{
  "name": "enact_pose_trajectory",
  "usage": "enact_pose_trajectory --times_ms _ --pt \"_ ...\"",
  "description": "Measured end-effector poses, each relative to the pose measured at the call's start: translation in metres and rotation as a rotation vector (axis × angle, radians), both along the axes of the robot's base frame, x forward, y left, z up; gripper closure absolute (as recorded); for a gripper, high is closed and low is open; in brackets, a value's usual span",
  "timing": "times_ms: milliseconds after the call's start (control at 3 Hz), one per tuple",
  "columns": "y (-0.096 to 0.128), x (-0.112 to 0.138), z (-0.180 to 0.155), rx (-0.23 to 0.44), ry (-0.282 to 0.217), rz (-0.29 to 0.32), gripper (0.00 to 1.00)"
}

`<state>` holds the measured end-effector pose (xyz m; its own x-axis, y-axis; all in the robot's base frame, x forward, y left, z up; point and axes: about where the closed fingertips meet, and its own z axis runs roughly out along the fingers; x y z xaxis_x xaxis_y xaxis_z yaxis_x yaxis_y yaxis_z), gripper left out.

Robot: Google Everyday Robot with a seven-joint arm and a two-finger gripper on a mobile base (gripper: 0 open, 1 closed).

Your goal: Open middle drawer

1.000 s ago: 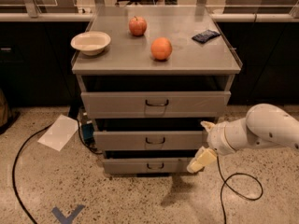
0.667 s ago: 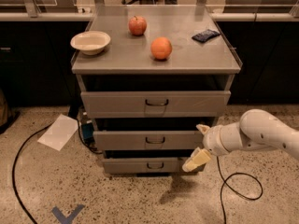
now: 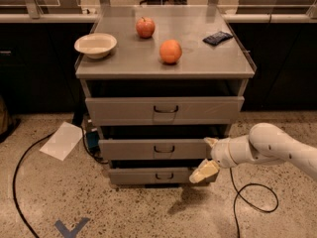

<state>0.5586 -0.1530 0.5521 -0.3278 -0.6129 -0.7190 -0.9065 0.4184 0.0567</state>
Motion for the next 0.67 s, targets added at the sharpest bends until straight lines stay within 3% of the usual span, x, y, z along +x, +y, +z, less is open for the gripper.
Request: enact_pose_trajectory --times_ms 333,667 --pt "0.001 0.007 -0.014 -0.007 0.011 -0.019 0.0" --pt "0.012 0.029 -0.03 0.007 0.007 -0.016 0.0"
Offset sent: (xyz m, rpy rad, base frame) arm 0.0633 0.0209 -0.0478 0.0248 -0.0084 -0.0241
